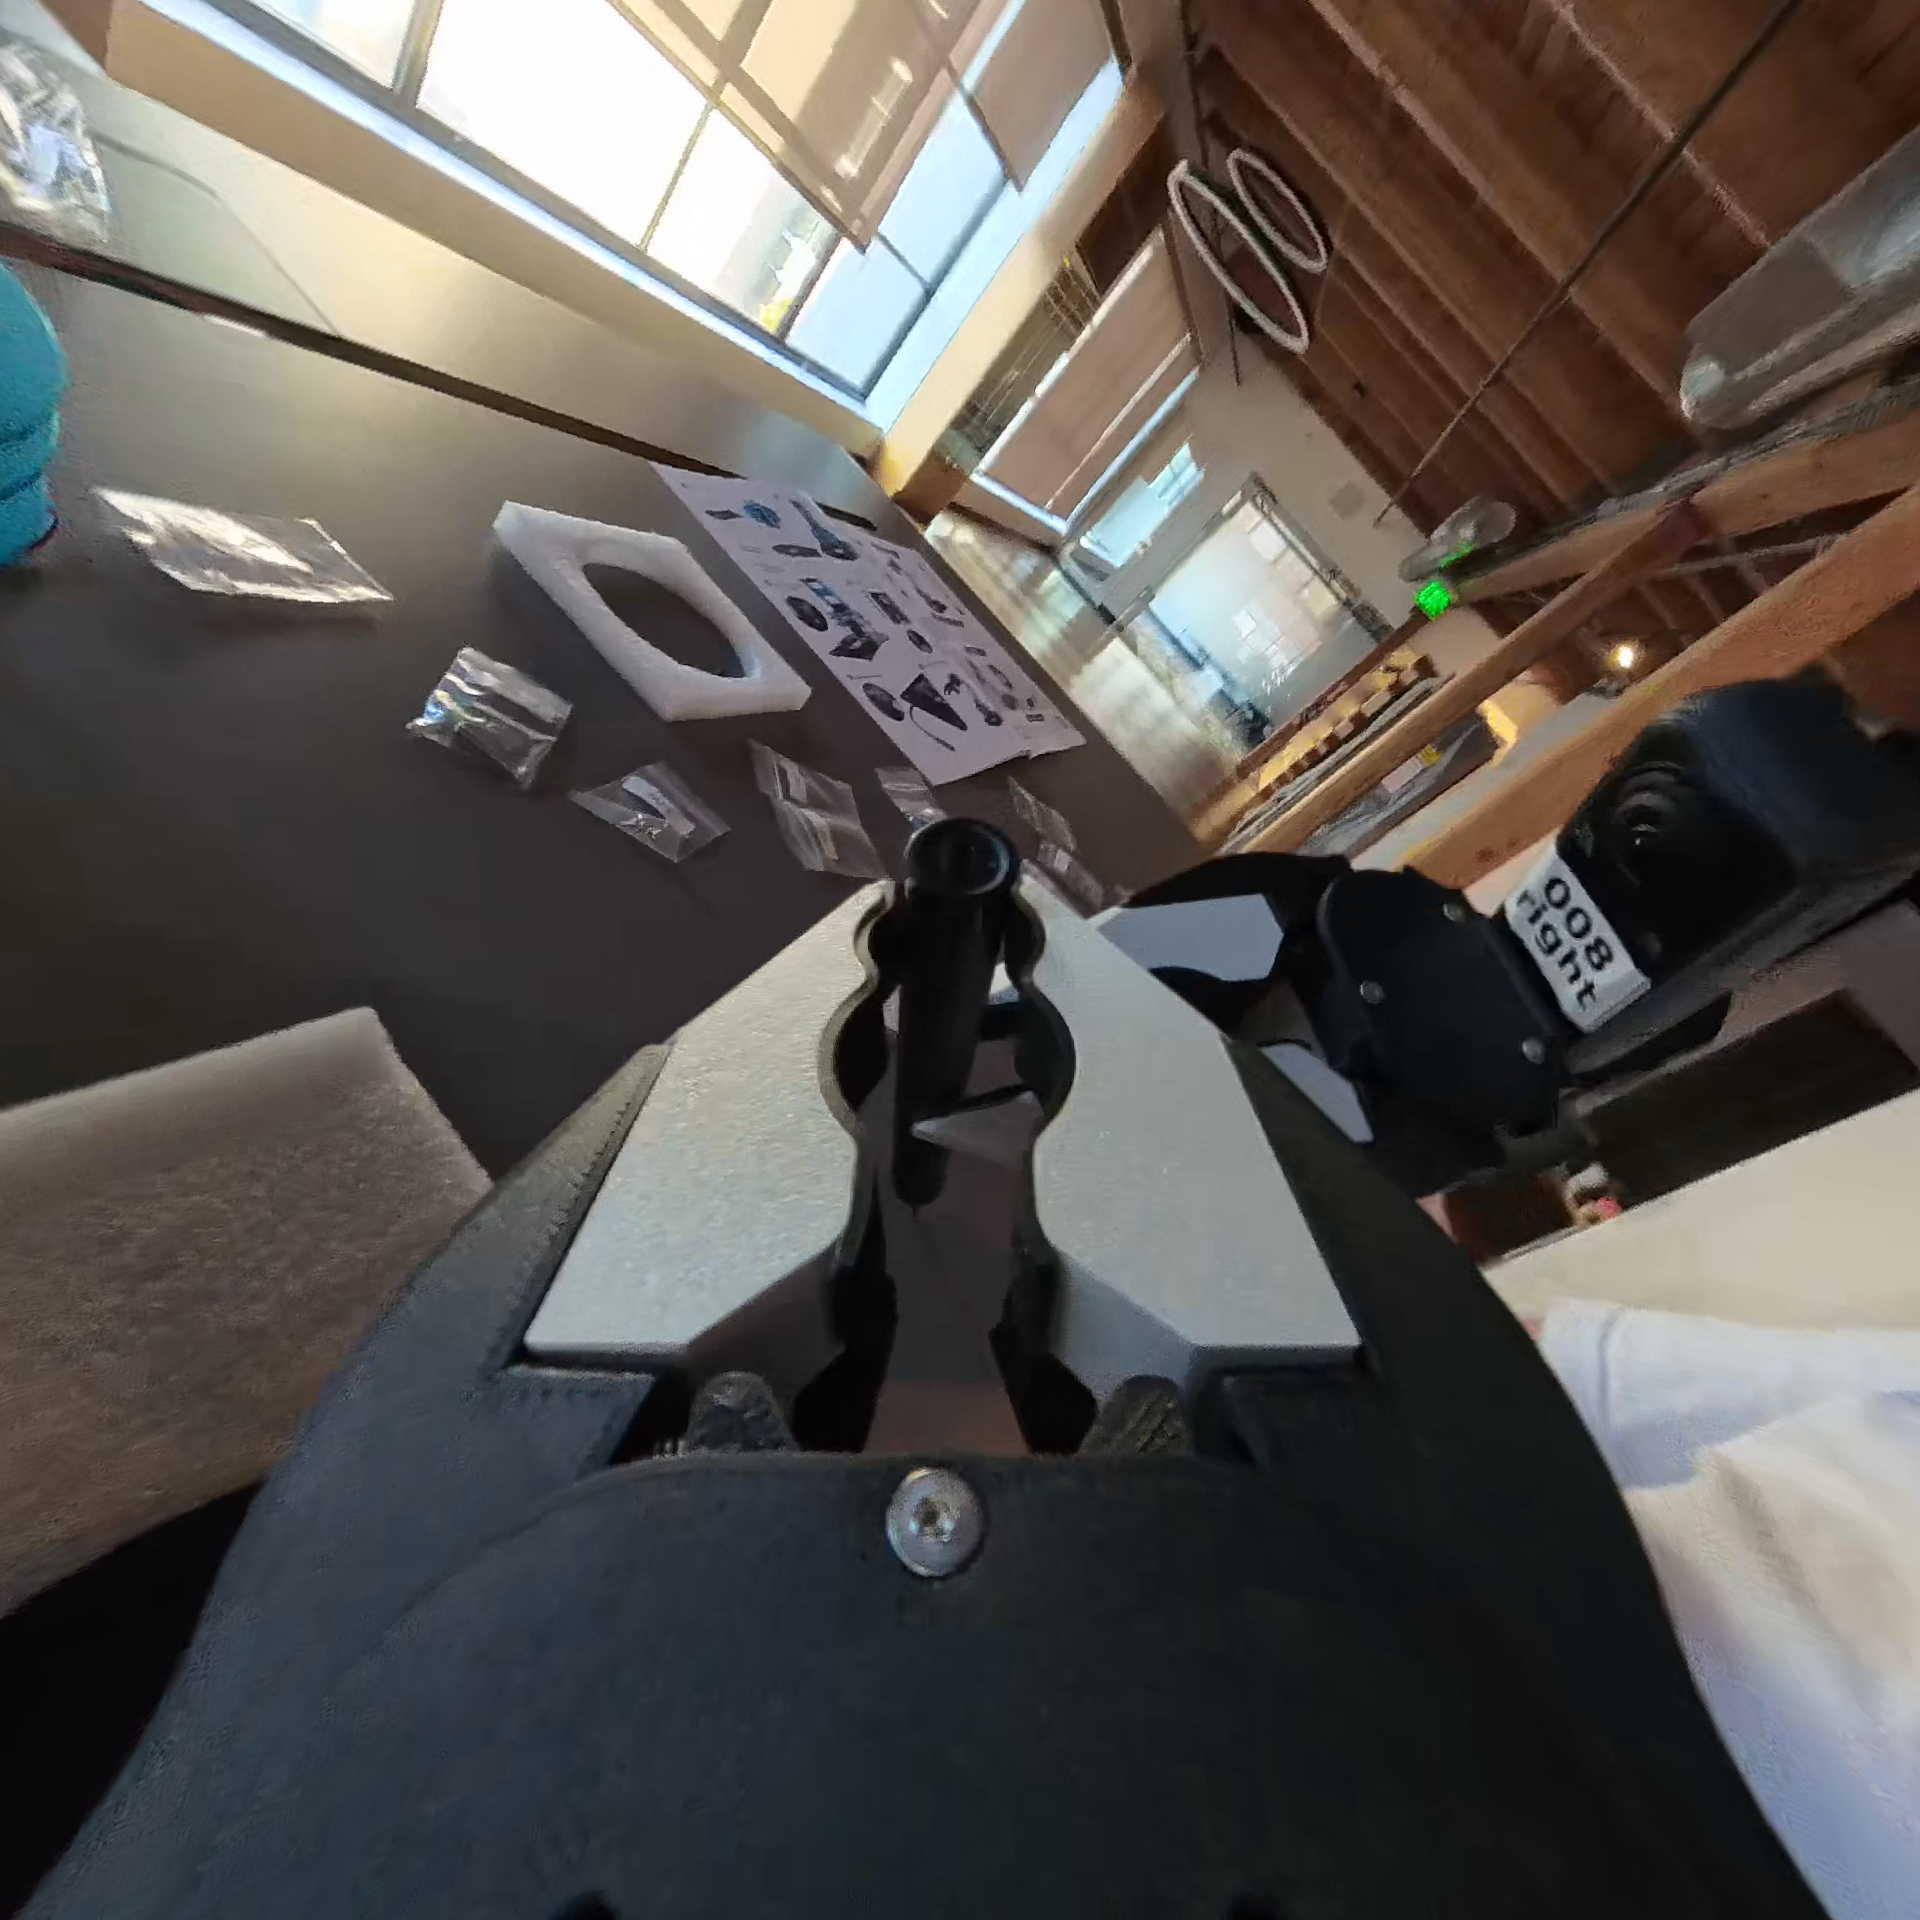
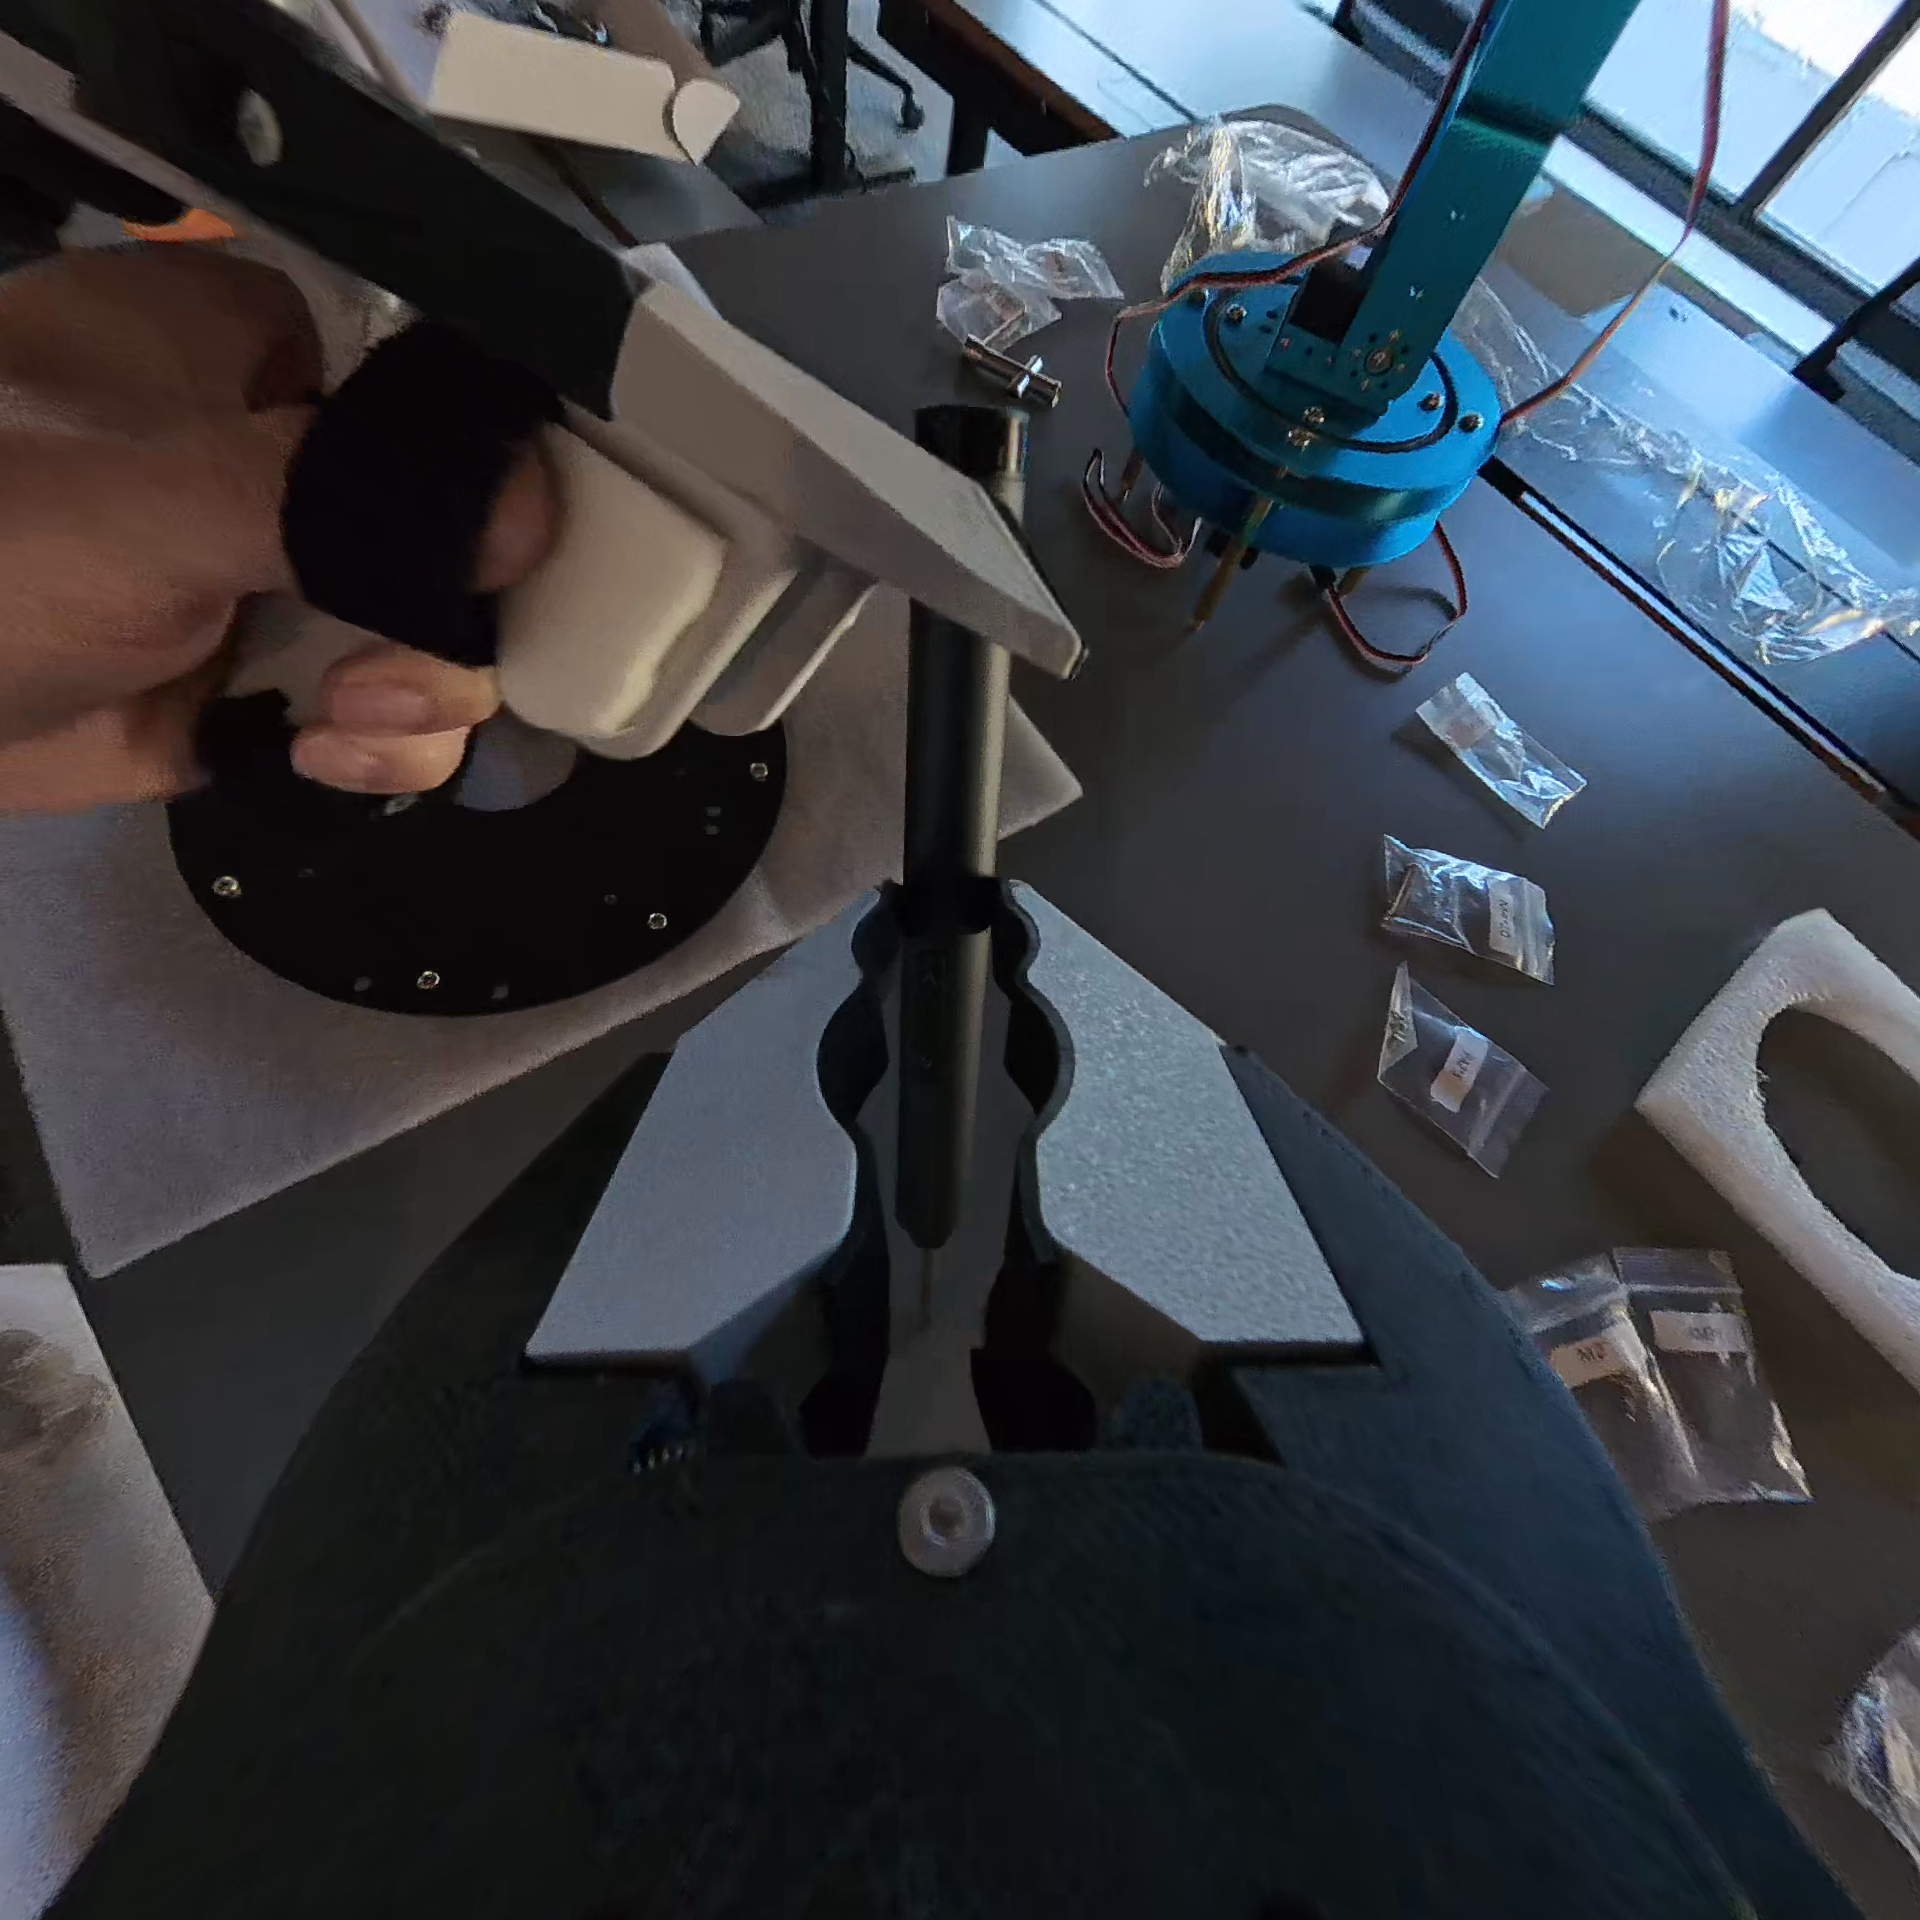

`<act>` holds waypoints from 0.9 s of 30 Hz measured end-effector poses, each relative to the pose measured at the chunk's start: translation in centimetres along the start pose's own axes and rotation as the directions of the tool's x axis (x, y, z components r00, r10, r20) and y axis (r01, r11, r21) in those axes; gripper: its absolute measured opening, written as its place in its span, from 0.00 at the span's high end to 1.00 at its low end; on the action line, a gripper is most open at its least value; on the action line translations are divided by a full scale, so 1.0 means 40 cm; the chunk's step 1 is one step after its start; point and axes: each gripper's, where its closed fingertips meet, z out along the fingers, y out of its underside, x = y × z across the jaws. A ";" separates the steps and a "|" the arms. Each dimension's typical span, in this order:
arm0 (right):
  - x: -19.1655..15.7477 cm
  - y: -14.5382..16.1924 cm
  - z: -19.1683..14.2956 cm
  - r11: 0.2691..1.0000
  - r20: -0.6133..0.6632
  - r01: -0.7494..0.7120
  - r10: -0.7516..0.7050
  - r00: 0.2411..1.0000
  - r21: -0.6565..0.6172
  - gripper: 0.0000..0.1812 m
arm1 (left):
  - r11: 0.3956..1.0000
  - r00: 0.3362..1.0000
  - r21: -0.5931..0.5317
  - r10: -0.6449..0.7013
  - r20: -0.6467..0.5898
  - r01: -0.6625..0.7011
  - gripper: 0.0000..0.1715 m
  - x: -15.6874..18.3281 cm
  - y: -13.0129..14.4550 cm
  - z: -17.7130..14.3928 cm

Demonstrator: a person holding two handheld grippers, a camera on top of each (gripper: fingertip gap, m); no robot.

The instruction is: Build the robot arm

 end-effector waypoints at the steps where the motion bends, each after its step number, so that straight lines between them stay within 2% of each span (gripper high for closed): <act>1: -0.002 -0.001 -0.001 1.000 0.028 -0.002 0.002 1.000 0.023 0.92 | 0.999 1.000 -0.024 0.027 0.001 -0.027 0.91 -0.003 0.001 0.002; 3: -0.018 0.003 -0.007 0.997 0.163 -0.019 0.007 0.987 0.071 0.90 | 0.995 0.999 -0.082 0.051 -0.012 -0.052 0.91 -0.002 0.002 0.002; 4: -0.024 0.006 -0.014 0.994 0.251 -0.049 0.023 0.968 0.095 0.85 | 0.993 0.998 -0.100 0.062 -0.021 -0.063 0.91 0.000 -0.003 0.001; 6: -0.040 0.025 -0.040 0.988 0.469 -0.115 0.052 0.882 0.106 0.82 | 0.986 0.995 -0.134 0.095 -0.039 -0.099 0.91 0.003 -0.012 -0.002; 7: -0.029 0.029 -0.046 0.980 0.524 -0.161 0.078 0.848 0.115 0.81 | 0.980 0.992 -0.158 0.112 -0.051 -0.119 0.91 0.006 -0.014 -0.002; 9: 0.004 0.042 -0.032 0.959 0.555 -0.273 0.190 0.810 0.070 0.77 | 0.969 0.989 -0.197 0.138 -0.061 -0.148 0.91 0.009 -0.014 -0.002; 10: -0.009 0.044 -0.031 0.954 0.602 -0.296 0.210 0.770 0.046 0.76 | 0.964 0.986 -0.208 0.152 -0.075 -0.164 0.91 0.015 -0.014 -0.001; 12: -0.041 0.033 -0.025 0.952 0.681 -0.299 0.175 0.711 0.068 0.75 | 0.954 0.978 -0.224 0.181 -0.100 -0.199 0.91 0.026 -0.010 0.001; 14: -0.075 0.036 -0.022 0.952 0.755 -0.306 0.179 0.631 0.030 0.75 | 0.954 0.980 -0.226 0.183 -0.082 -0.197 0.91 0.024 -0.012 0.003; 15: -0.084 0.039 -0.018 0.954 0.770 -0.301 0.184 0.611 0.011 0.79 | 0.956 0.981 -0.222 0.179 -0.068 -0.190 0.91 0.022 -0.015 0.005; 17: -0.082 0.048 -0.003 0.969 0.745 -0.245 0.144 0.651 0.026 0.92 | 0.957 0.982 -0.220 0.179 -0.055 -0.187 0.91 0.027 -0.017 0.006; 19: -0.080 0.028 -0.007 0.974 0.737 -0.214 0.088 0.670 0.079 0.92 | 0.962 0.981 -0.190 0.192 -0.041 -0.196 0.91 0.038 -0.032 0.002; 24: -0.044 -0.080 0.009 0.949 0.686 -0.212 -0.006 0.727 0.233 0.92 | 0.976 0.976 -0.051 0.208 -0.059 -0.211 0.88 0.084 -0.125 -0.042; 27: -0.031 -0.135 0.046 0.930 0.652 -0.207 -0.045 0.757 0.304 0.92 | 0.967 0.968 -0.054 0.246 -0.048 -0.249 0.88 0.065 -0.147 -0.058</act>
